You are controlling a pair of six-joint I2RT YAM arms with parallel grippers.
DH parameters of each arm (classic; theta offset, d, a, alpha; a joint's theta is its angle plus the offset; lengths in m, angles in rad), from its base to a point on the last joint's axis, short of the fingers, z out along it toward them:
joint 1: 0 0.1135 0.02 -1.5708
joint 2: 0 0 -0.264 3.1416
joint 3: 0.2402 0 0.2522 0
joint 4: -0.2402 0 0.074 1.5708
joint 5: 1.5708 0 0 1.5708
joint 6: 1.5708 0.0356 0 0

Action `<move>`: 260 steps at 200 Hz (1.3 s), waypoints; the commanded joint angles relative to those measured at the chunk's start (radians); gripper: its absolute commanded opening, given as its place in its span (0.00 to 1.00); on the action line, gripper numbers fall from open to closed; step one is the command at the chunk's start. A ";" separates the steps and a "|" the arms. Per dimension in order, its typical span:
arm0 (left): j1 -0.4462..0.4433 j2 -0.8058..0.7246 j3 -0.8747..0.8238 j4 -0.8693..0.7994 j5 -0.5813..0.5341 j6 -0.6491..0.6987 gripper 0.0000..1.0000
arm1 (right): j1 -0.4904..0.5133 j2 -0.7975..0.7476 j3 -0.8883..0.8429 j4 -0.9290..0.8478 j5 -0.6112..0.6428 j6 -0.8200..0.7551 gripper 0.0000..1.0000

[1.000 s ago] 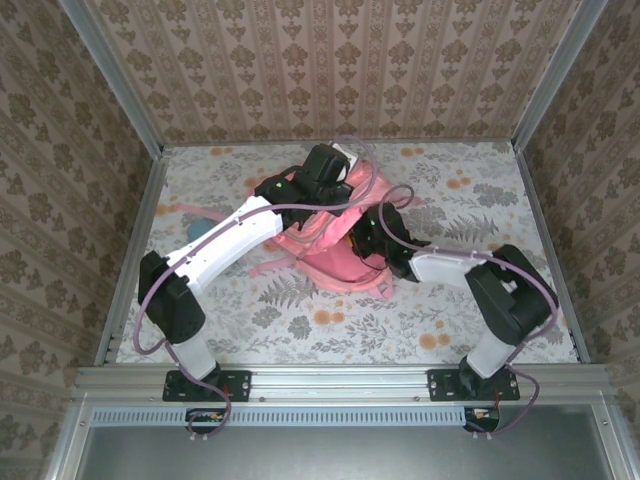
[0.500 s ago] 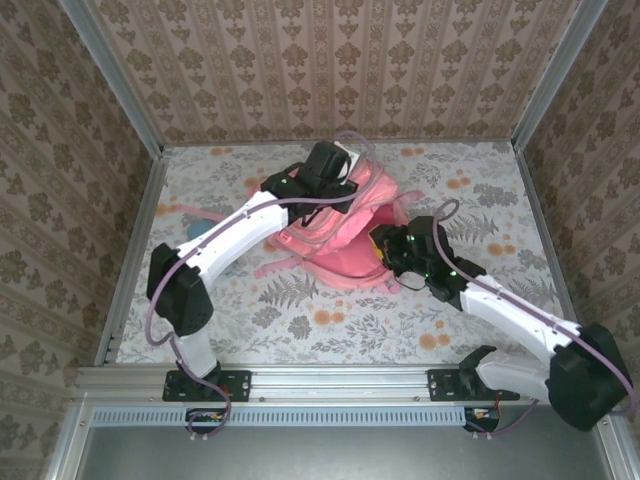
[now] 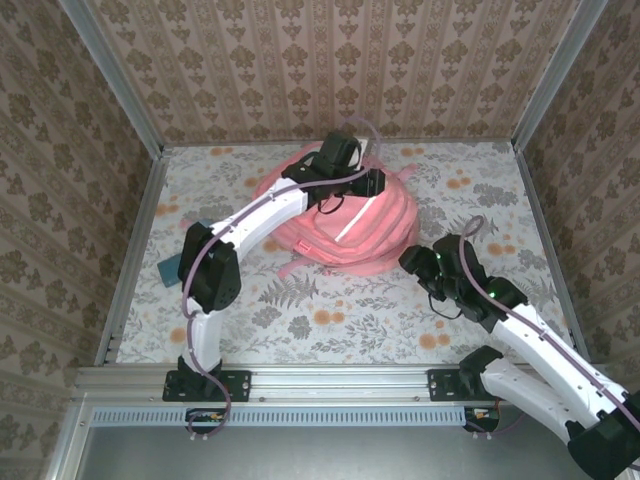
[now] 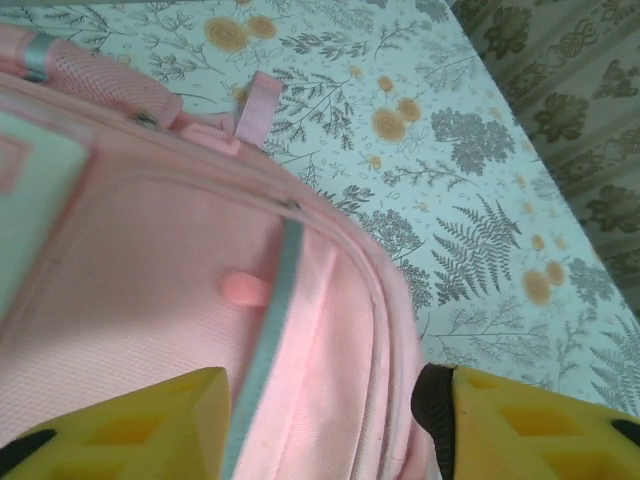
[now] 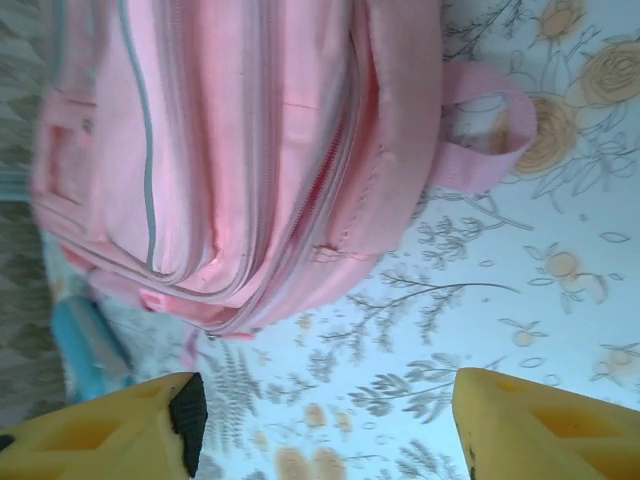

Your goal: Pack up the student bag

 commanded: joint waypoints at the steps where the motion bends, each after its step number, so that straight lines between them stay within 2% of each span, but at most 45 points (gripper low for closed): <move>1: 0.063 -0.094 -0.134 0.080 0.062 -0.157 0.66 | 0.000 0.042 0.036 -0.089 -0.036 -0.169 0.80; 14: 0.097 -0.170 -0.273 0.140 0.068 -0.213 0.70 | 0.009 0.062 0.038 -0.071 -0.050 -0.188 0.86; 39: 0.150 -0.322 -0.522 0.182 0.034 -0.273 0.71 | 0.030 0.090 0.048 -0.035 -0.048 -0.204 0.92; 76: 0.206 -0.532 -0.822 0.165 -0.042 -0.361 0.69 | 0.074 0.149 0.086 -0.012 -0.024 -0.201 0.93; 110: 0.224 -0.649 -1.050 0.273 -0.033 -0.483 0.63 | 0.116 0.215 0.104 0.060 -0.019 -0.178 0.93; 132: 0.224 -0.638 -1.134 0.390 0.016 -0.529 0.46 | 0.140 0.271 0.122 0.109 -0.020 -0.167 0.92; 140: 0.224 -0.621 -1.153 0.442 0.043 -0.546 0.43 | 0.147 0.295 0.132 0.117 -0.021 -0.165 0.92; 172: 0.210 -0.537 -1.203 0.631 0.124 -0.649 0.46 | 0.160 0.374 0.169 0.124 -0.020 -0.163 0.90; 216: 0.166 -0.421 -1.219 0.815 0.160 -0.753 0.48 | 0.170 0.403 0.173 0.136 -0.023 -0.143 0.89; 260: 0.146 -0.328 -1.228 0.960 0.143 -0.835 0.41 | 0.176 0.413 0.174 0.125 -0.023 -0.147 0.88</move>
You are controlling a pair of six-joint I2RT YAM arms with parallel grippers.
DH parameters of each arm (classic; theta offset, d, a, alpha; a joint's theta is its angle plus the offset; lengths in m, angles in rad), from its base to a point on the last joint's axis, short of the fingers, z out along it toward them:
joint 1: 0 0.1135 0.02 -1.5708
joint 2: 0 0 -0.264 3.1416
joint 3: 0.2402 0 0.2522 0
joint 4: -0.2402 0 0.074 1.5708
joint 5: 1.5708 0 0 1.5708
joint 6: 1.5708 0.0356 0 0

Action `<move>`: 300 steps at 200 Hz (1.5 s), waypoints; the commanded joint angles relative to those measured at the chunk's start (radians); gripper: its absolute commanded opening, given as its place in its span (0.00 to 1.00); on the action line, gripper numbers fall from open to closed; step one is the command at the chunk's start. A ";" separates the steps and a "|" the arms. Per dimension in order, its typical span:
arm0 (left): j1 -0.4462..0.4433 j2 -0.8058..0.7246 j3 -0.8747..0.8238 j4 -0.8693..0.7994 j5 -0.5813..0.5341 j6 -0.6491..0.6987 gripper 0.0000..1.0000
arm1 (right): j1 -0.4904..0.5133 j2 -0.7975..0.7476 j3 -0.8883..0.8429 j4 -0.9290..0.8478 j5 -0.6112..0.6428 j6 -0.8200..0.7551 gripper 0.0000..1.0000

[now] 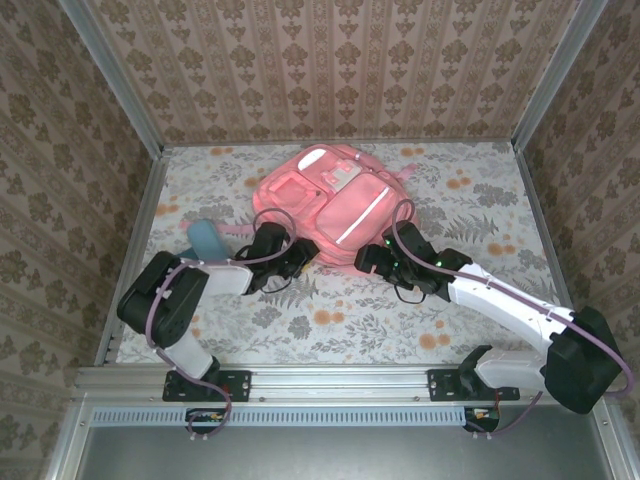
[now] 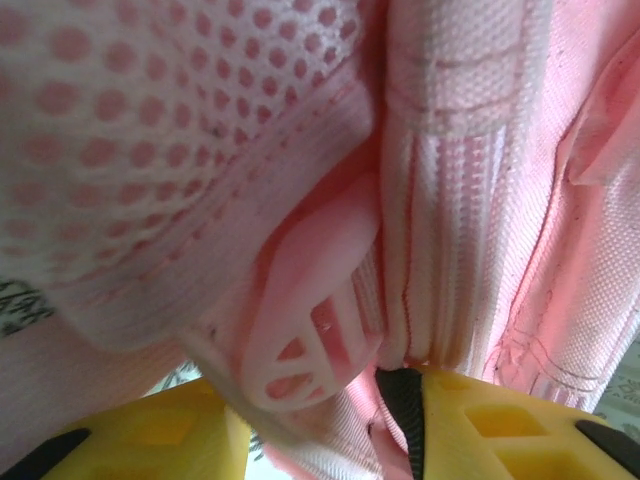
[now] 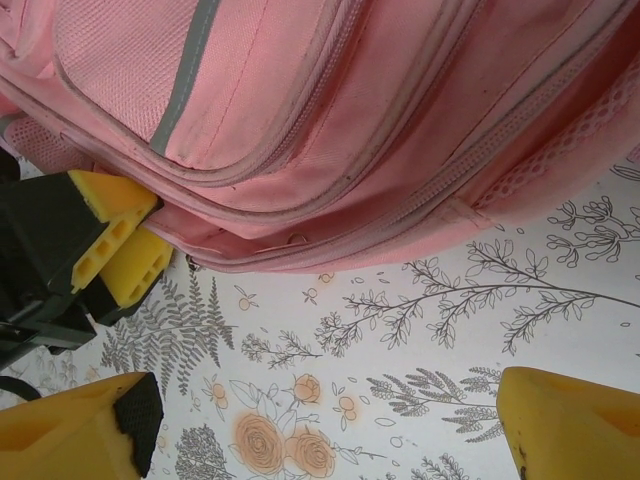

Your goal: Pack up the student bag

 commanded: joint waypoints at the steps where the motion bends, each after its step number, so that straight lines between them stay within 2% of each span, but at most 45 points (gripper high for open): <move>1: -0.007 0.037 -0.011 0.148 0.008 -0.077 0.41 | 0.010 0.014 0.027 -0.002 0.007 0.005 0.88; 40: -0.017 0.072 -0.030 0.261 -0.002 -0.131 0.28 | 0.020 0.029 0.031 -0.013 0.014 -0.005 0.86; 89: -0.041 0.019 0.000 0.206 -0.002 -0.091 0.15 | 0.091 0.081 0.086 -0.073 0.106 -0.092 0.79; 123: -0.065 -0.052 0.065 0.095 0.020 -0.032 0.13 | 0.195 0.129 0.141 -0.101 0.229 -0.167 0.72; 149: -0.090 -0.082 0.137 0.000 0.044 0.012 0.12 | 0.239 0.163 0.186 -0.121 0.288 -0.187 0.67; 192: -0.109 -0.096 0.211 -0.096 0.066 0.050 0.12 | 0.240 0.234 0.209 -0.084 0.319 -0.194 0.55; 244: -0.116 -0.096 0.239 -0.105 0.079 0.057 0.12 | 0.212 0.318 0.236 -0.029 0.343 -0.187 0.40; 300: -0.120 -0.095 0.250 -0.116 0.083 0.060 0.12 | 0.184 0.399 0.276 0.066 0.297 -0.205 0.35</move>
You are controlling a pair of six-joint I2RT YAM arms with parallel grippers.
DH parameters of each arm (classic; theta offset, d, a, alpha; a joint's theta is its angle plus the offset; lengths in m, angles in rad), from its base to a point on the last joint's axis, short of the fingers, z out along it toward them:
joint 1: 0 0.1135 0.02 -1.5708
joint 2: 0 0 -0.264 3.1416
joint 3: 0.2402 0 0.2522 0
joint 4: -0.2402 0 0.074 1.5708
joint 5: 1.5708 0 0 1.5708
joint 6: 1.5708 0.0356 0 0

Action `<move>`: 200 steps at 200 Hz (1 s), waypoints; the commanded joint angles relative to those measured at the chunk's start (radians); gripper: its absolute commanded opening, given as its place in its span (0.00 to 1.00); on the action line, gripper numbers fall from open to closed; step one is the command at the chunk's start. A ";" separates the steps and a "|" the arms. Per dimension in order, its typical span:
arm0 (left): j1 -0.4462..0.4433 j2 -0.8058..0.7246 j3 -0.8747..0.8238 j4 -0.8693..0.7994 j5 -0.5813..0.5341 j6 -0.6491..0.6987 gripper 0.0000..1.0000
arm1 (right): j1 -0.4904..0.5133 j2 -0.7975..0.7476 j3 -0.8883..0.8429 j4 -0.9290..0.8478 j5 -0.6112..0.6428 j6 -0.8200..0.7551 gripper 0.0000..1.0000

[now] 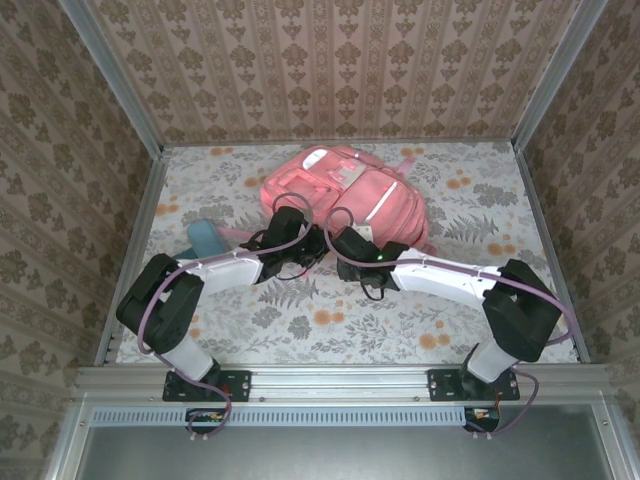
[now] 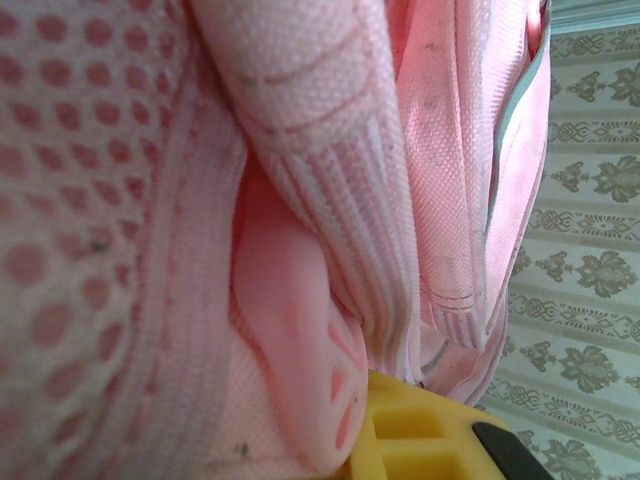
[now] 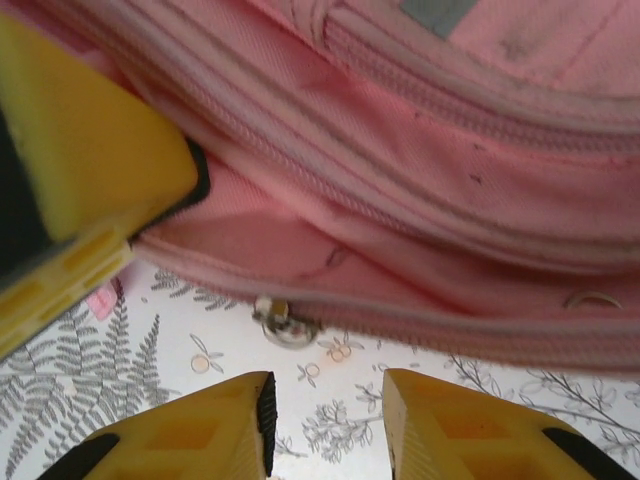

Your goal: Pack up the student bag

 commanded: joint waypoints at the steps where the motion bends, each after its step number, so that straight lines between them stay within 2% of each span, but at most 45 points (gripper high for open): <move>1: -0.016 -0.054 0.057 0.055 0.052 0.036 0.12 | -0.010 0.024 0.048 0.060 -0.003 -0.021 0.35; 36: -0.017 -0.054 0.059 0.055 0.059 0.033 0.12 | -0.032 0.066 0.081 0.052 0.020 -0.017 0.34; 60: -0.018 -0.052 0.059 0.052 0.059 0.032 0.11 | -0.044 0.086 0.098 0.049 0.028 -0.021 0.30; 83: -0.019 -0.051 0.058 0.047 0.059 0.032 0.11 | -0.044 0.105 0.118 0.001 0.084 -0.005 0.29; 137: -0.016 -0.051 0.056 0.027 0.044 0.032 0.11 | -0.042 0.115 0.148 -0.095 0.175 -0.006 0.15; 200: 0.003 -0.067 0.019 -0.009 -0.005 0.025 0.07 | -0.051 0.007 0.057 -0.196 0.175 -0.031 0.12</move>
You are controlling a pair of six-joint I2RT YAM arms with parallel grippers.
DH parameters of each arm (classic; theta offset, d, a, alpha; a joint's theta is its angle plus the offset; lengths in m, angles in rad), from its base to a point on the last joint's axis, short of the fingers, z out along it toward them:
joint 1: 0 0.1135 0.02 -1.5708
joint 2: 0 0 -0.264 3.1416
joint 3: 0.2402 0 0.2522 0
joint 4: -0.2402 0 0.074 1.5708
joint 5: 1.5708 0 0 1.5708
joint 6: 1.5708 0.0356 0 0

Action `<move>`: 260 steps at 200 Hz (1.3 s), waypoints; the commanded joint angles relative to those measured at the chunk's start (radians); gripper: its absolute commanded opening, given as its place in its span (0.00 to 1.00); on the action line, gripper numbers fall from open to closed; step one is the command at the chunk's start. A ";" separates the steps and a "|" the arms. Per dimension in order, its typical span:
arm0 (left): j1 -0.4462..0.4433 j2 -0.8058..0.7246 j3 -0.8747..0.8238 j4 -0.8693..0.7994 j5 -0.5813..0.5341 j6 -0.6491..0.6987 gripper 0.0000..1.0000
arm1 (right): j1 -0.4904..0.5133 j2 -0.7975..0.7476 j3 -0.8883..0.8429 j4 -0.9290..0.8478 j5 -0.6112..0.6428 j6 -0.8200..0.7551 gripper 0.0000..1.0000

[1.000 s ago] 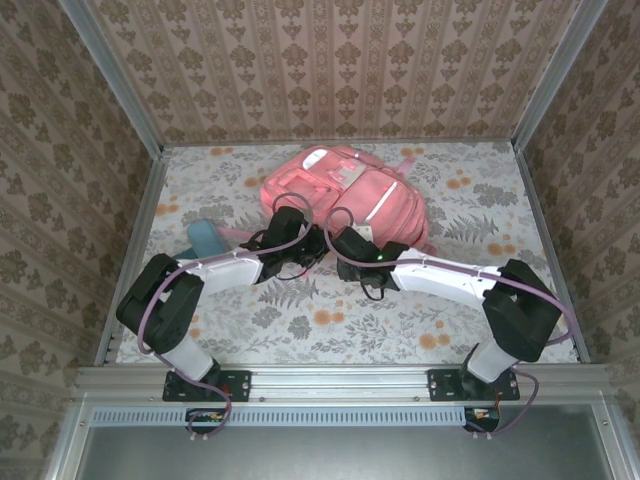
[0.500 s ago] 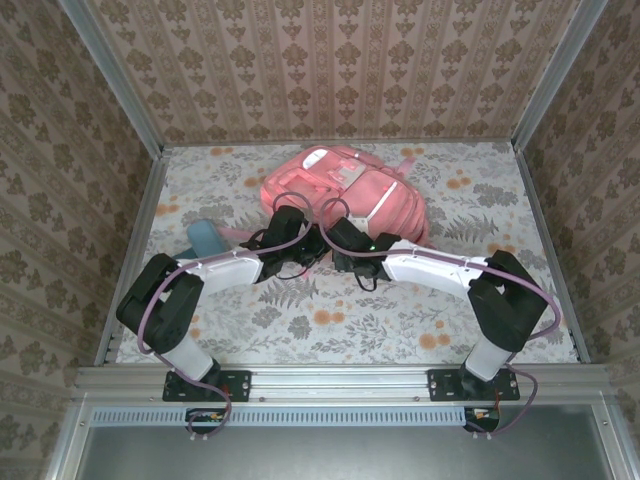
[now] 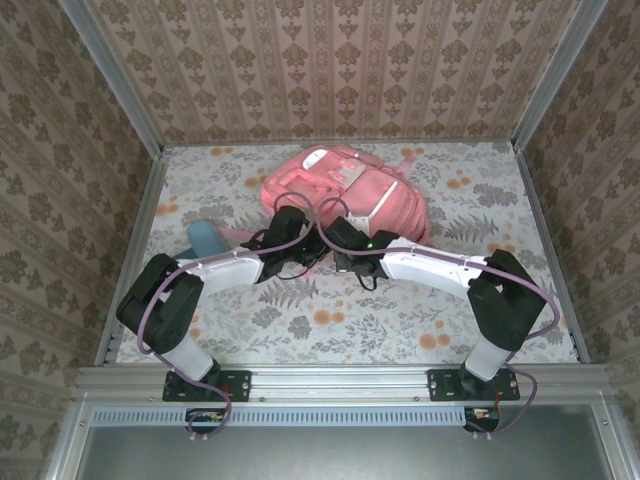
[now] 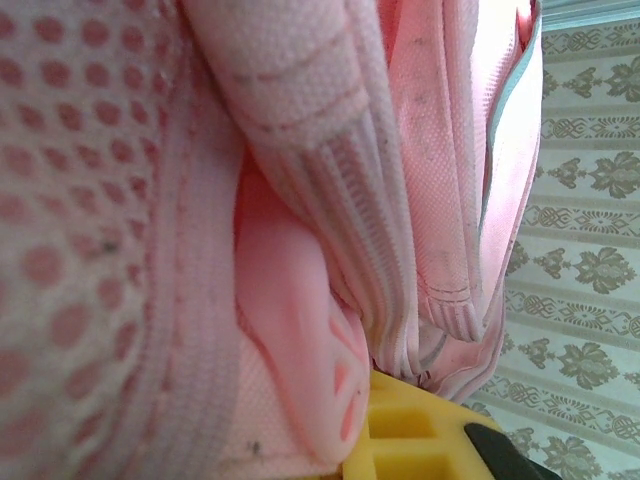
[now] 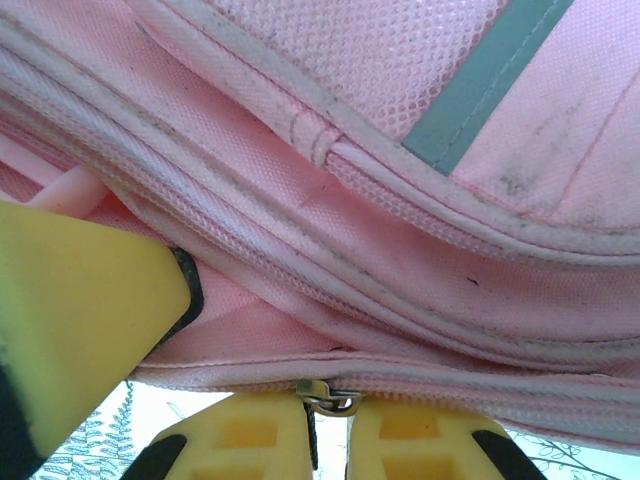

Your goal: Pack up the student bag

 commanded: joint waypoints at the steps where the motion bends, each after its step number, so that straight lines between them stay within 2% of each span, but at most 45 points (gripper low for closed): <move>1: 0.009 -0.068 0.010 -0.003 0.000 0.022 0.07 | -0.026 -0.080 -0.058 -0.112 0.101 -0.024 0.12; 57: 0.029 -0.078 0.001 -0.045 -0.018 0.045 0.06 | -0.104 -0.257 -0.218 -0.180 0.076 -0.019 0.13; 75: 0.030 -0.077 0.005 -0.048 -0.016 0.052 0.06 | -0.124 -0.280 -0.236 -0.164 0.033 -0.059 0.15; 96: 0.032 -0.073 0.017 -0.065 -0.014 0.058 0.07 | -0.126 -0.280 -0.216 -0.130 -0.080 -0.162 0.24; 119: 0.033 -0.071 0.027 -0.079 -0.013 0.066 0.07 | -0.124 -0.280 -0.192 -0.108 -0.159 -0.243 0.41; 156: 0.035 -0.065 0.031 -0.088 -0.005 0.069 0.08 | -0.126 -0.246 -0.179 -0.109 -0.140 -0.290 0.47; 176: 0.037 -0.061 0.034 -0.090 -0.001 0.069 0.08 | -0.126 -0.218 -0.181 -0.086 -0.174 -0.312 0.46; 210: 0.038 -0.055 0.039 -0.090 0.005 0.068 0.08 | -0.127 -0.185 -0.167 -0.059 -0.147 -0.306 0.42; 260: 0.041 -0.056 0.039 -0.099 0.004 0.065 0.08 | -0.133 -0.159 -0.161 0.003 -0.044 -0.307 0.29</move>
